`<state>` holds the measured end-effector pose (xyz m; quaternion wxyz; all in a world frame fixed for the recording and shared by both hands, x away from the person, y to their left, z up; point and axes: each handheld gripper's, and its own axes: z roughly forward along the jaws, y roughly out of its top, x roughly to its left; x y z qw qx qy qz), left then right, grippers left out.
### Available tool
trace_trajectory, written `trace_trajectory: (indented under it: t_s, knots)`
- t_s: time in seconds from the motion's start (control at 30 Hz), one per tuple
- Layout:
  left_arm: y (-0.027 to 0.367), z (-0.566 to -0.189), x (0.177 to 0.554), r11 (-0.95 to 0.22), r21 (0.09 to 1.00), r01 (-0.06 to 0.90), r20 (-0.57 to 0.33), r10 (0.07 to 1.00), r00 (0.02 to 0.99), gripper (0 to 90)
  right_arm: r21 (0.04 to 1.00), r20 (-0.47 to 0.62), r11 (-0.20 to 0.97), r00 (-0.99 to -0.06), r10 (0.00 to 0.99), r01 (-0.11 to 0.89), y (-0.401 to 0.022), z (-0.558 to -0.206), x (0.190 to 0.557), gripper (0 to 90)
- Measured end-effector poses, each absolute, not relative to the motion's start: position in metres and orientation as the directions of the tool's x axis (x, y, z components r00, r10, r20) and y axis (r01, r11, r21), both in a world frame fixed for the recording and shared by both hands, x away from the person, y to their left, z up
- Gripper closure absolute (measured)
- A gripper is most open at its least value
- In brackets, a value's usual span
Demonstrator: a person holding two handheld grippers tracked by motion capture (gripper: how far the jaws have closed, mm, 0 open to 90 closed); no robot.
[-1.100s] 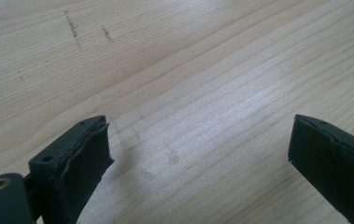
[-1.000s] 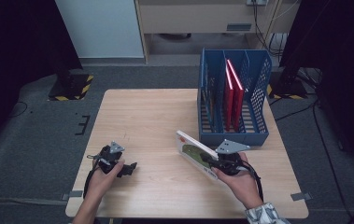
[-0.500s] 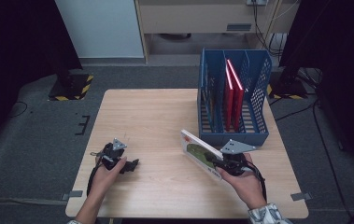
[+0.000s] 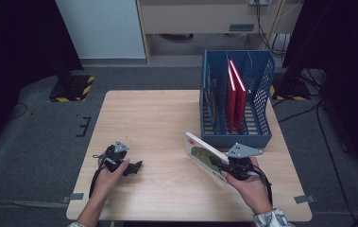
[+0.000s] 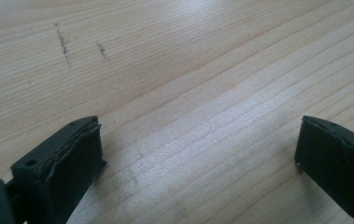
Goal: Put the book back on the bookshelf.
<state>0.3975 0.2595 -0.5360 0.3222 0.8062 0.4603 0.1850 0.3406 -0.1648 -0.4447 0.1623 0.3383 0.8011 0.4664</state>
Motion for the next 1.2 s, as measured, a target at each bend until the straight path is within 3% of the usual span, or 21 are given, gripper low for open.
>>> trace_trajectory:
  t_s: [1.2]
  knots:
    - [0.259,-0.537,0.397,-0.36,0.696,0.621,0.002,0.867,0.499,0.0,0.882,0.058,0.29,-0.697,0.715,0.371,-0.194,-0.382,0.327,75.5]
